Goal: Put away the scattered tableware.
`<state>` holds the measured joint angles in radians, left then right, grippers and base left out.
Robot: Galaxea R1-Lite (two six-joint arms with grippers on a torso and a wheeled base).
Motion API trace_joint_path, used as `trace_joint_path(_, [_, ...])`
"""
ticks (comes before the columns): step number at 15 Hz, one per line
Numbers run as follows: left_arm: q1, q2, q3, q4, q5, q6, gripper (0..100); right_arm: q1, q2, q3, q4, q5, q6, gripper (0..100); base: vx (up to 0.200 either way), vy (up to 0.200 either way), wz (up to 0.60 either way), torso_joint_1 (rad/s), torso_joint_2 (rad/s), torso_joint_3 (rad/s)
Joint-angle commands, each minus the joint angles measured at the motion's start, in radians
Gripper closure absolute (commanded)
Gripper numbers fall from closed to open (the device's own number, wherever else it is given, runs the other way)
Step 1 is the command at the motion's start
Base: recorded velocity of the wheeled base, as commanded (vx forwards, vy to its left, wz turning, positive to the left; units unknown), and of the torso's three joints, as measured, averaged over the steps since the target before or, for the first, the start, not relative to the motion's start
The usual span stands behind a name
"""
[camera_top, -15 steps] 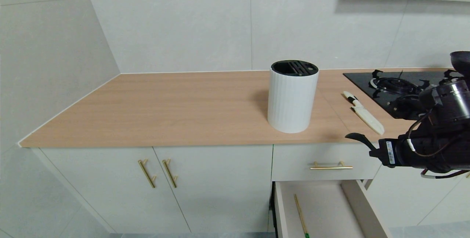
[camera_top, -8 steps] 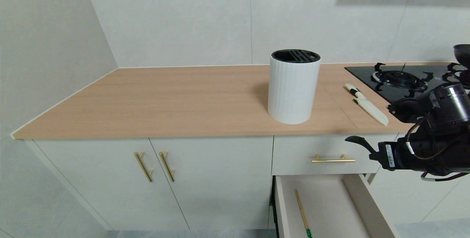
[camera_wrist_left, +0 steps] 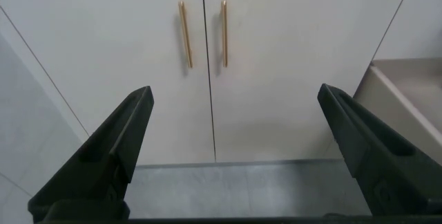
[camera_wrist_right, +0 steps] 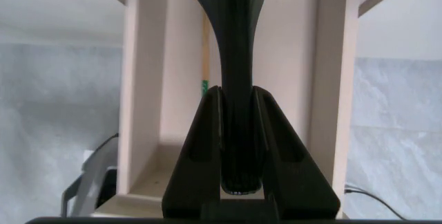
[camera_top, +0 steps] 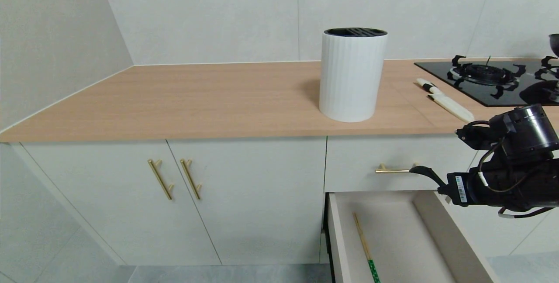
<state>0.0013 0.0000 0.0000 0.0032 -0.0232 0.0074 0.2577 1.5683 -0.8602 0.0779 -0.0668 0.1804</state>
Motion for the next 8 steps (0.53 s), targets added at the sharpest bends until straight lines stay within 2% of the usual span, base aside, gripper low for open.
trace_joint_path(1, [0.000, 0.000, 0.000, 0.000, -0.001, 0.000, 0, 0.000, 0.007, 0.003, 0.000, 0.001, -0.004, 100, 0.000, 0.000, 0.00, -0.173, 0.47, 0.295])
trace_joint_path(8, [0.000, 0.000, 0.000, 0.000, 0.000, 0.000, 0, 0.000, 0.013, 0.009, 0.000, 0.001, -0.006, 100, 0.000, 0.000, 0.00, -0.140, 0.46, 0.314])
